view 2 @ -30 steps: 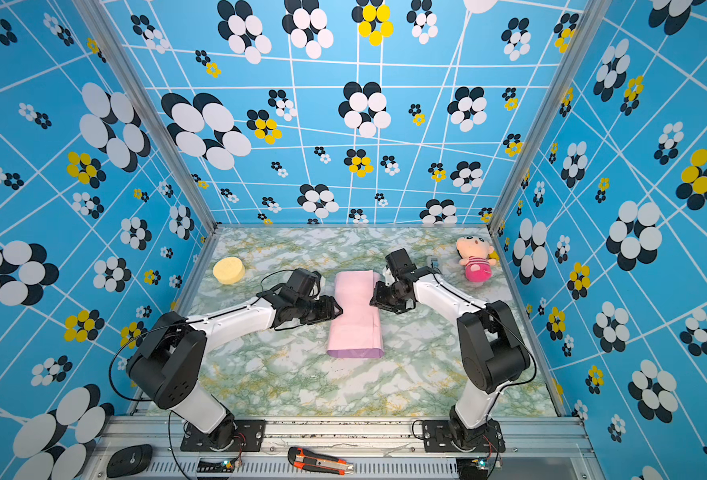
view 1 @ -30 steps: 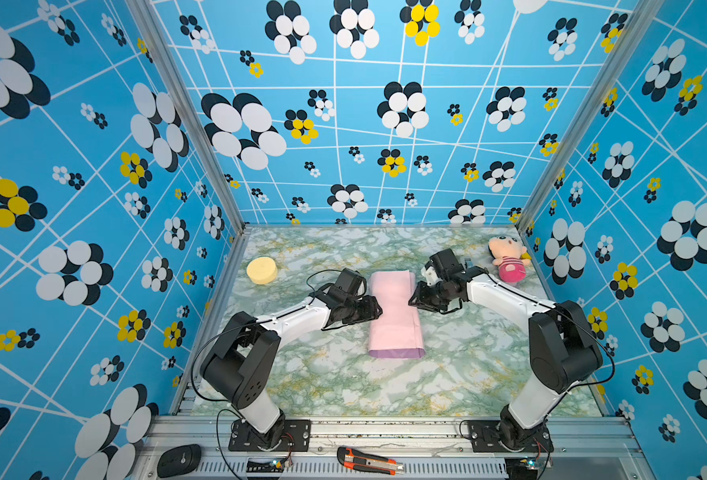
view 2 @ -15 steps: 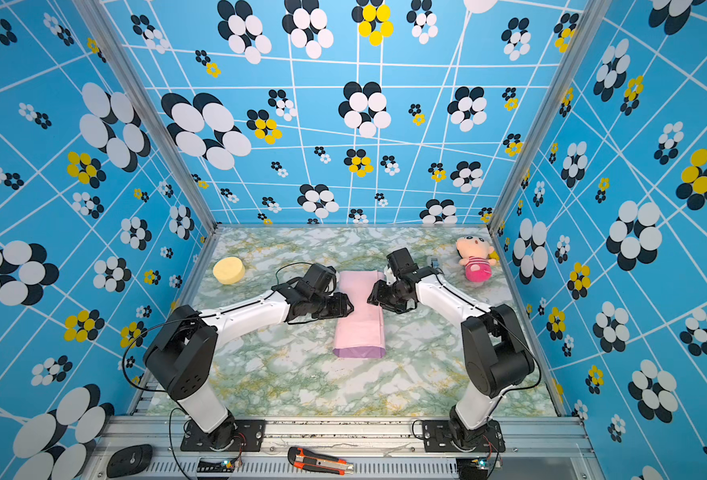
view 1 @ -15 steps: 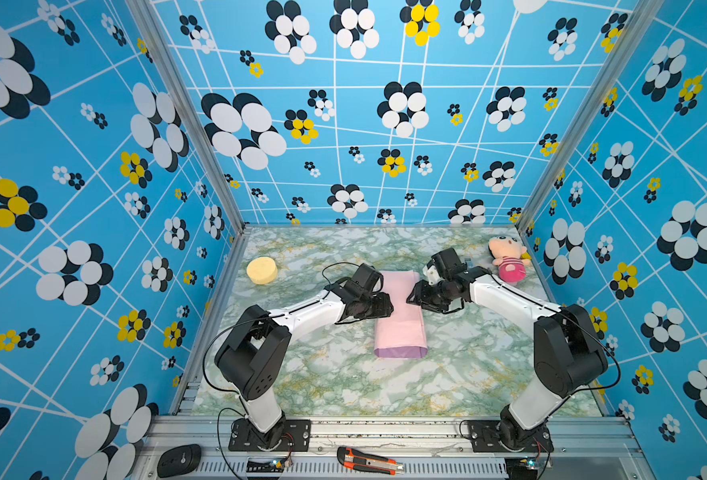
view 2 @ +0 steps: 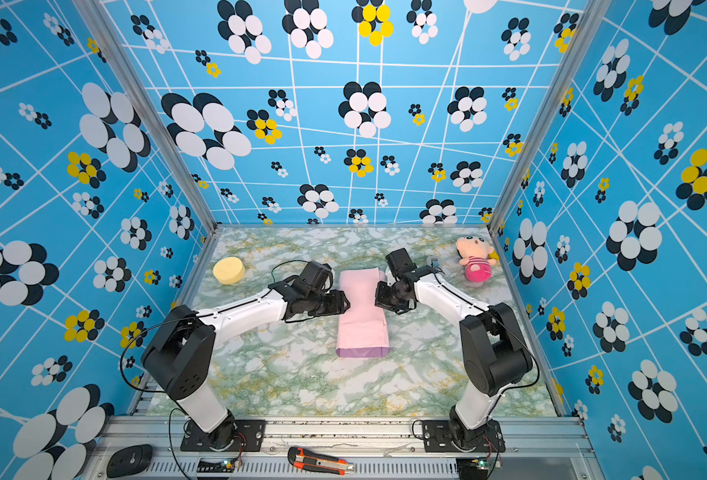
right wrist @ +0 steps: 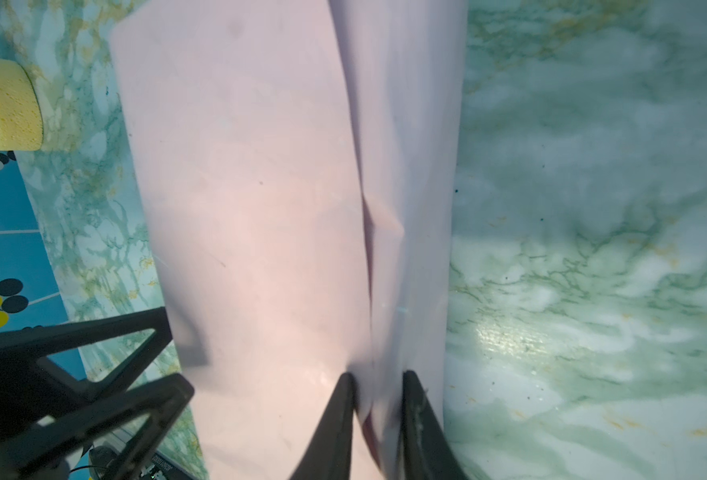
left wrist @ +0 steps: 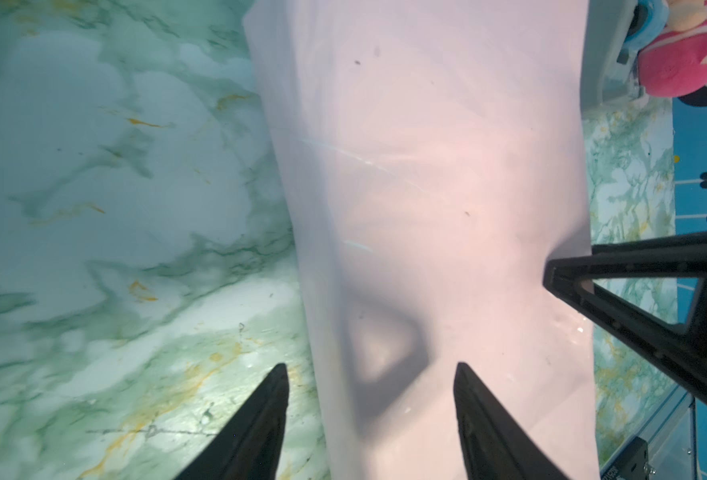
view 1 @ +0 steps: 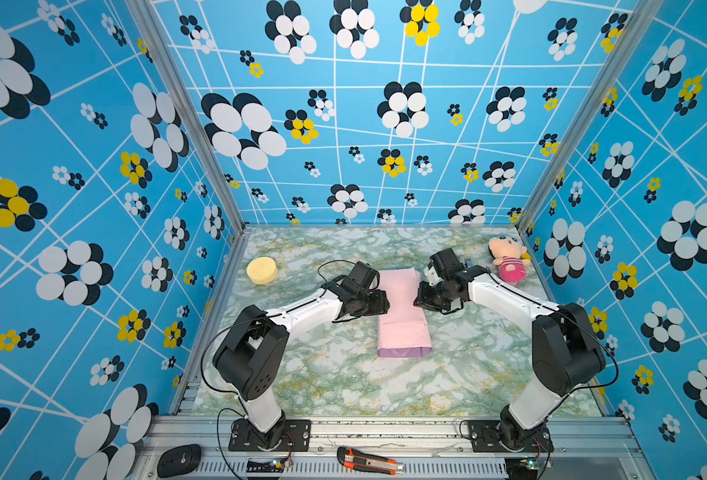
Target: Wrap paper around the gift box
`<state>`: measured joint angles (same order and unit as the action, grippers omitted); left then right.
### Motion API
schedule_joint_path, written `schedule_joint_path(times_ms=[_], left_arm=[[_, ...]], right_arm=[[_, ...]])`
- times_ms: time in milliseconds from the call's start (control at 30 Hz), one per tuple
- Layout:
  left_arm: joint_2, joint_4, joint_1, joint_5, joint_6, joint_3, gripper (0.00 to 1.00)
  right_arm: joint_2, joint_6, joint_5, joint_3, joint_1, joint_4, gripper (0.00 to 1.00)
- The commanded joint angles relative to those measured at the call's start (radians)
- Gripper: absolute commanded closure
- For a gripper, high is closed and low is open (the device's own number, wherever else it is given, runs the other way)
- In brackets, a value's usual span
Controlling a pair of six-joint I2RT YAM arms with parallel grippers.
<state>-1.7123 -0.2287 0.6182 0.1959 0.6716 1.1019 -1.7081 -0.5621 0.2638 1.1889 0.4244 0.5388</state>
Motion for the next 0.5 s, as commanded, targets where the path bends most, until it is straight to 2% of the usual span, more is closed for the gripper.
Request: schedule_joint_path(times_ms=[0, 133, 367, 467], left_arm=[[0.01, 0.085, -0.022, 0.046, 0.042, -0.04, 0.35], [-0.034, 0.111, -0.008, 0.087, 0.052, -0.026, 0.36], [-0.048, 0.054, -0.002, 0.009, 0.022, -0.028, 0.5], [-0.052, 0.016, 0.0, -0.031, 0.001, -0.027, 0.54]], right_arm=[[-0.014, -0.014, -0.015, -0.006, 0.013, 0.02, 0.79], [-0.008, -0.041, 0.003, -0.007, 0.033, 0.002, 0.77], [0.011, -0.11, 0.027, -0.028, 0.059, -0.051, 0.79], [0.022, -0.106, 0.008, -0.034, 0.052, -0.046, 0.73]])
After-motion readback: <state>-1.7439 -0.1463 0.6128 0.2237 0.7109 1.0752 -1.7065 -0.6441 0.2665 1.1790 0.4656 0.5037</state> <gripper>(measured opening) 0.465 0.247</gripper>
